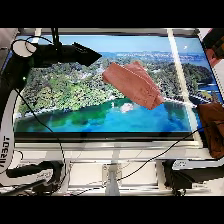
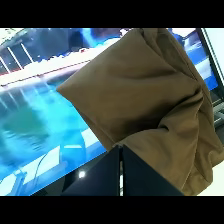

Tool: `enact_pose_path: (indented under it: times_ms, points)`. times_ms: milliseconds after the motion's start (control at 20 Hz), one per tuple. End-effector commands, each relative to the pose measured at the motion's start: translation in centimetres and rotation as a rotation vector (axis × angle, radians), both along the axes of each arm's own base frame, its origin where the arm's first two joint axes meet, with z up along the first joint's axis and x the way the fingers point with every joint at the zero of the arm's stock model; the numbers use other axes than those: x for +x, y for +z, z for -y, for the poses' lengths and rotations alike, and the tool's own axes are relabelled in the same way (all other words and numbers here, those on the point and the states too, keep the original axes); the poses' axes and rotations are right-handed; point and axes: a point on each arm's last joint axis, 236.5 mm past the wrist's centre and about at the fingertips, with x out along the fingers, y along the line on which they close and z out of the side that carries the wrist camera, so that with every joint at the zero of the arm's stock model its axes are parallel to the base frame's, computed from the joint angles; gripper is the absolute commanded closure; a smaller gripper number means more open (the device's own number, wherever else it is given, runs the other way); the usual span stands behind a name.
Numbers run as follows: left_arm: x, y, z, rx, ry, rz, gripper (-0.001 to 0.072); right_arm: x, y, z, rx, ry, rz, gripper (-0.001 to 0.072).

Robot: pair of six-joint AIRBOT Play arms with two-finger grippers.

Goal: Fold the clothes and pants, and hang the long-sleeved shirts on hangers.

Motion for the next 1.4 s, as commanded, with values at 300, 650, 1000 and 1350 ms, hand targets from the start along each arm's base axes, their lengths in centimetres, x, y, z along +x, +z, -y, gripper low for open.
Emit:
enact_pose_path:
  times_ms: [300,650,1000,1350]
  points:
    - [0.0,0.0,-0.1,0.0,0.001,0.001,0.0137,0.0,0.1,0.0,-0.001,-0.001,0.001,0.0703]
    - [0.0,0.0,-0.1,0.0,0.001,0.001,0.0137,0.4,0.2,0.3,-0.016,0.017,0.013,0.0701]
    - [0.0,0.1,0.0,-0.006,0.001,-0.003,0.0137,3.5,0.3,-1.2,0.083,-0.169,0.205,0.0702]
    - [0.1,-1.9,-0.2,0.04,-0.011,-0.04,0.0137,12.8,2.7,-10.6,0.339,0.079,0.496,0.0701]
